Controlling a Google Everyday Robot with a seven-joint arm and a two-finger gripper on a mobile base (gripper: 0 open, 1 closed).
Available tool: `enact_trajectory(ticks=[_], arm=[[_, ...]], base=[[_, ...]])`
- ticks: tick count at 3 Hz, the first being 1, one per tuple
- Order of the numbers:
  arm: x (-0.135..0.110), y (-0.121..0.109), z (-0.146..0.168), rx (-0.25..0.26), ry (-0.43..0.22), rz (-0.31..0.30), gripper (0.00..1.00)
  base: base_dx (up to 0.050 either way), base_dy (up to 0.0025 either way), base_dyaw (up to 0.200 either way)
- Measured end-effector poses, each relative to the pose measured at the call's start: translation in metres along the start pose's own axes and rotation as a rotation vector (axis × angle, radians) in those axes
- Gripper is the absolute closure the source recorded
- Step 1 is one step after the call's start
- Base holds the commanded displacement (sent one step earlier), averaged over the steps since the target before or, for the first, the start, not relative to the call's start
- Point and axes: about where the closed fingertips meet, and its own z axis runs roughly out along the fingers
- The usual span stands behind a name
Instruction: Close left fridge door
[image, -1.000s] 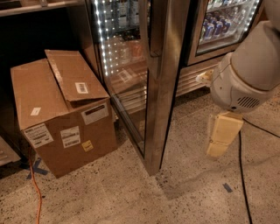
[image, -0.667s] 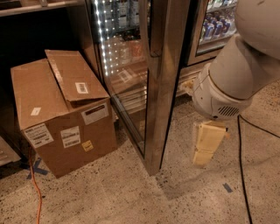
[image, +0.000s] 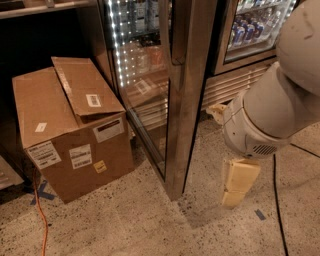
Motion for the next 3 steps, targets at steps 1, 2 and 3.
enact_trajectory(ticks=[1,2,3], arm=[[0.0,0.0,0.0,0.0,0.0,0.0,0.0],[0.004,0.004,0.013,-0.001,0.025,-0.009,0.0],[0.004,0.004,0.013,-0.001,0.025,-0.009,0.0]], base=[[0.0,0.0,0.0],[0.0,0.0,0.0],[0.0,0.0,0.0]])
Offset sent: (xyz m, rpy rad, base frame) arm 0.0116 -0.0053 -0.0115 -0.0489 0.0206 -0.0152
